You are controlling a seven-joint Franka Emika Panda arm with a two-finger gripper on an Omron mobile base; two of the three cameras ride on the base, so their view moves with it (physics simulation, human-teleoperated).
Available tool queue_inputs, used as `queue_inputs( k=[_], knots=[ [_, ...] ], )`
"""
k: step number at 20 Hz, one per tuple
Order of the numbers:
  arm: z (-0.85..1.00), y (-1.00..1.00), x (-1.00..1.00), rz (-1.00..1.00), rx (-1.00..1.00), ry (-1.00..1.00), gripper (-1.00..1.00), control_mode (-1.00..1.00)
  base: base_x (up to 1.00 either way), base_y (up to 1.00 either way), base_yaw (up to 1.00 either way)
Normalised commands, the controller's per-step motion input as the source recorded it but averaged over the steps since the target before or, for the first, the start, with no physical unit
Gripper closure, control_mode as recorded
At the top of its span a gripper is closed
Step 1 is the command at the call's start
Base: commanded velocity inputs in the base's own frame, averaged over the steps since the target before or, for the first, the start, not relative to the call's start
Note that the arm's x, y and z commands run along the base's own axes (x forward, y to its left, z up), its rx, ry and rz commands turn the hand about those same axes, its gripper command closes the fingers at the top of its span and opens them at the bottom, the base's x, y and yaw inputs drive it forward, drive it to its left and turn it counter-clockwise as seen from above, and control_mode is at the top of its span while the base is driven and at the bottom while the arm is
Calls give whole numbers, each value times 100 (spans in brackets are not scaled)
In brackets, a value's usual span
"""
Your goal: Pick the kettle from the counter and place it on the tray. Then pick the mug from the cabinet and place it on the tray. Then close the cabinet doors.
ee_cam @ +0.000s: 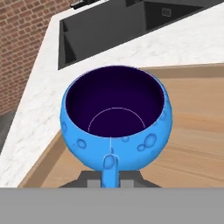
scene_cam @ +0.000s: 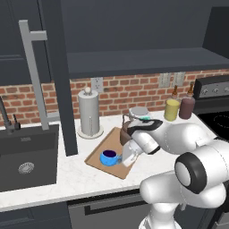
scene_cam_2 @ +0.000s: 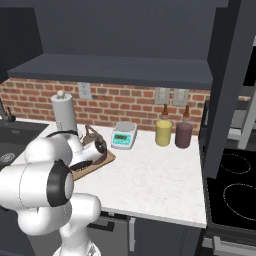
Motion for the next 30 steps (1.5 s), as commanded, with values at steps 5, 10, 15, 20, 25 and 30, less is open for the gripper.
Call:
queue_inputs(
  k=[5,10,15,20,25,30],
  knots=[
    [-3,4,0,-3,0,0,100,-100,0,0,0],
    [0,3,0,-8,0,0,-100,-100,0,0,0],
    [10,0,-2,-8,0,0,-100,-100,0,0,0],
    [41,-2,-12,-7,0,0,-100,-100,0,0,0],
    [74,-3,-48,-9,0,0,-100,-100,0,0,0],
    [68,0,-66,-25,0,1,-100,-100,0,0,0]
  ],
)
